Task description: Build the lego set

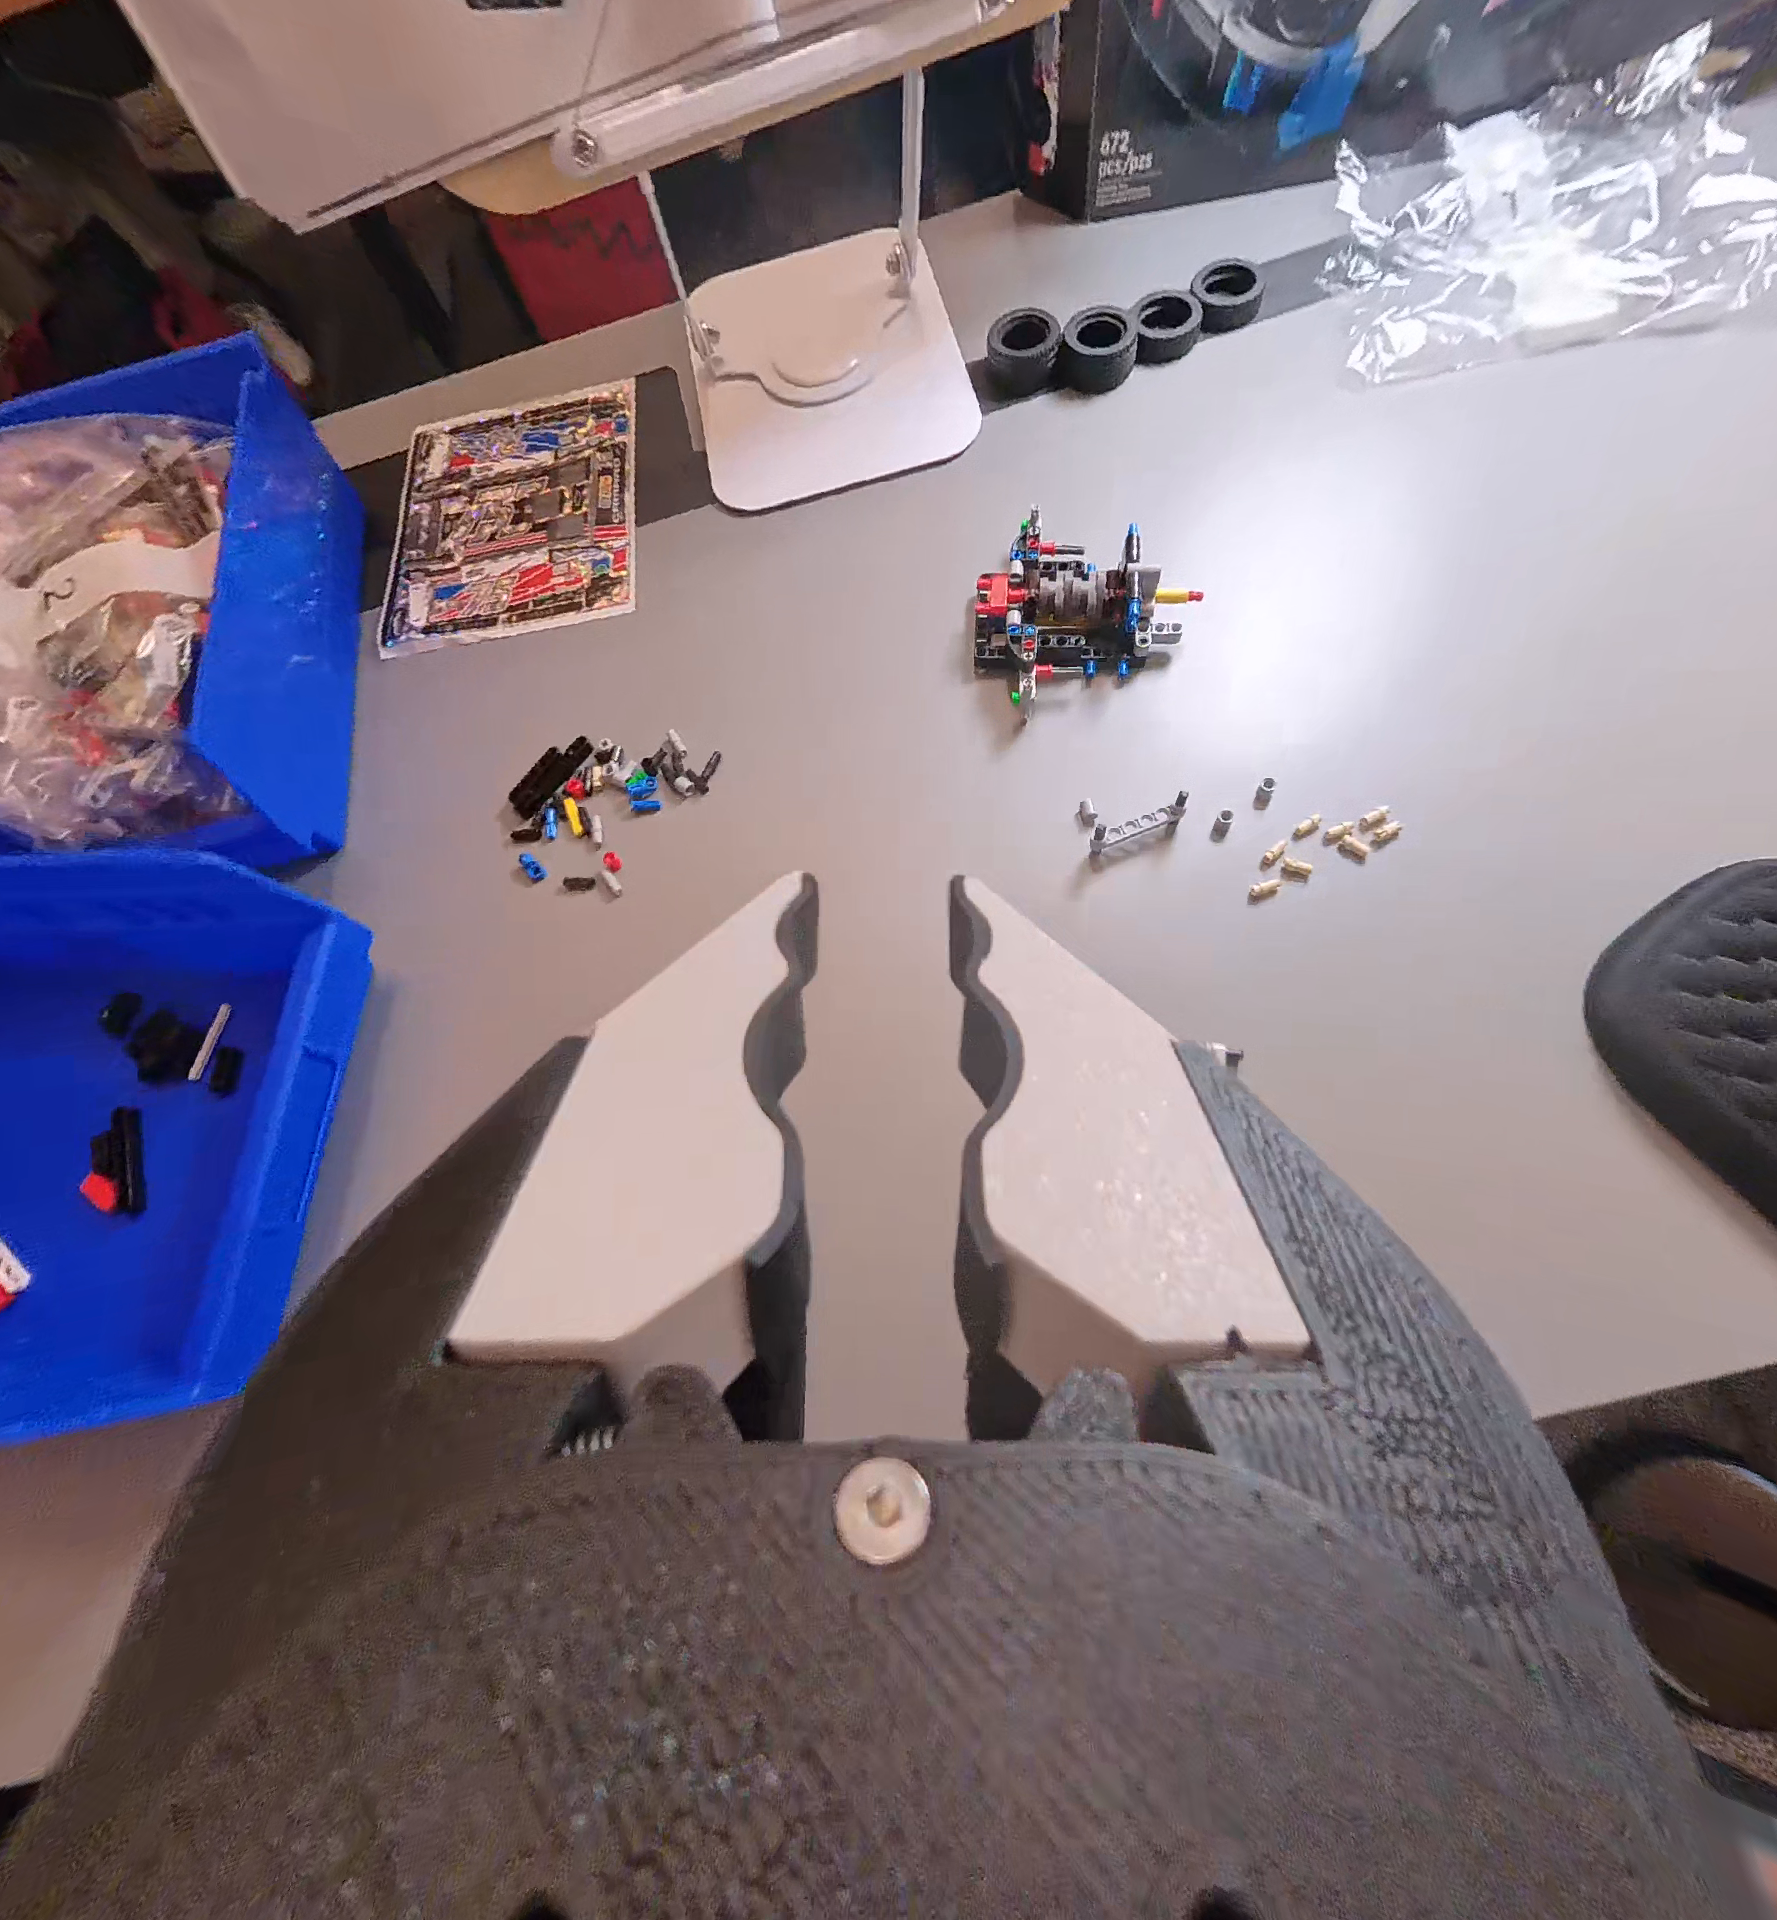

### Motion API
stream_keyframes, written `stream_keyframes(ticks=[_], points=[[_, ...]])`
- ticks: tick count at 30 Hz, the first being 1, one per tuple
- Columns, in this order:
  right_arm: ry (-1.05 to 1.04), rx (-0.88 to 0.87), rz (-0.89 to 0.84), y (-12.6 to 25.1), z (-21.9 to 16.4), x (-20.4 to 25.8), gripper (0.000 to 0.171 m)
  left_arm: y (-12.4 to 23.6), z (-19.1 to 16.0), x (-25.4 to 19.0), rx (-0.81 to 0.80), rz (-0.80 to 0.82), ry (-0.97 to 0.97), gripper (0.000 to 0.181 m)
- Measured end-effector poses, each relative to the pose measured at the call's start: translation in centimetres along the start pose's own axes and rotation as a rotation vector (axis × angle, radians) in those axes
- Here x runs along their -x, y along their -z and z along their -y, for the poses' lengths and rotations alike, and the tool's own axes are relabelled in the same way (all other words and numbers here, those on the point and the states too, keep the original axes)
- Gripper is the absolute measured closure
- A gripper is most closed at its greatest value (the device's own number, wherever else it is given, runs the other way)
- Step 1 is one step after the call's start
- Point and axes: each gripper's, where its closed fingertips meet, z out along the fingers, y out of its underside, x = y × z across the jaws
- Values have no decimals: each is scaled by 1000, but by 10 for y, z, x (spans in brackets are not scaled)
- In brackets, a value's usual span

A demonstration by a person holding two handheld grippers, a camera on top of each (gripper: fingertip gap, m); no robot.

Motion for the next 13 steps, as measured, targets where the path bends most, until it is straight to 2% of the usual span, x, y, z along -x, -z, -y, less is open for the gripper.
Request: stream_keyframes(ticks=[4,13], points=[[-8,60,6,-27,2,-11,171,-32,5,-11,20,-13,-58,181],[21,228,-97,-71,-23,-51,171,-83,15,-22,40,-75,-83,181]])
